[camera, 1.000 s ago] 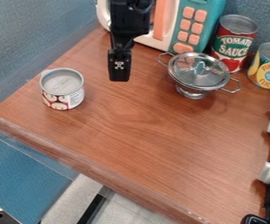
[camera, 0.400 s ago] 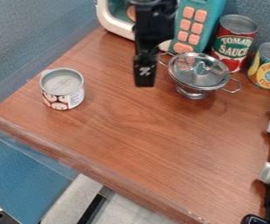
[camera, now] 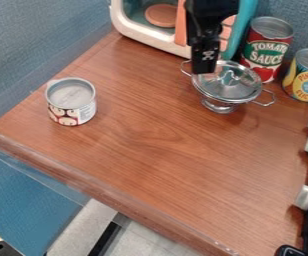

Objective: Move the pot cover in front of the stove

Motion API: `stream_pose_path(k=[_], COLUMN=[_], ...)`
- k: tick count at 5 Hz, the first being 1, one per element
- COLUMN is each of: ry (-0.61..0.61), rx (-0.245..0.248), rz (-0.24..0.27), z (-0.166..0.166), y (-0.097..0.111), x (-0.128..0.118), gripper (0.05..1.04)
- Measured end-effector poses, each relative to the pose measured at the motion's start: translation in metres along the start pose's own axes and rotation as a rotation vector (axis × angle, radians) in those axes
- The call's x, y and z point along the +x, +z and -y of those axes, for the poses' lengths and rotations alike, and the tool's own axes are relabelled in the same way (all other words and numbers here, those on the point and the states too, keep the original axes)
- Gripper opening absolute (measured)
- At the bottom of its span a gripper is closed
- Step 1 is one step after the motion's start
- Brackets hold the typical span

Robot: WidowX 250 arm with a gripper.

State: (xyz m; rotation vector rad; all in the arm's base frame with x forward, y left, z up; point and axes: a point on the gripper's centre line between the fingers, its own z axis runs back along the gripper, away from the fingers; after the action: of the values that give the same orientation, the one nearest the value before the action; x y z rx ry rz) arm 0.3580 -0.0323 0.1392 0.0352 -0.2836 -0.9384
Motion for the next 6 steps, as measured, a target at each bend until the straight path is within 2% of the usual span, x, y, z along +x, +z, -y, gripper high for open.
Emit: stream_pose_path(k=[2, 3, 4, 5, 6], ry=[0.078, 0.101, 0.099, 0.091, 0.088], rx=[-0.011, -0.01, -0.029, -0.05, -0.049], rz=[-0.062, -0.071, -0.096, -0.132, -0.139], z=[-0.012, -0.017, -0.018, -0.019, -0.022], y=[-0.033, -0.042, -0.056, -0.067, -0.071], x=[0.024, 0.029, 0.032, 0.033, 0.034], gripper=[1.0, 0.967, 0.747, 0.438, 0.196])
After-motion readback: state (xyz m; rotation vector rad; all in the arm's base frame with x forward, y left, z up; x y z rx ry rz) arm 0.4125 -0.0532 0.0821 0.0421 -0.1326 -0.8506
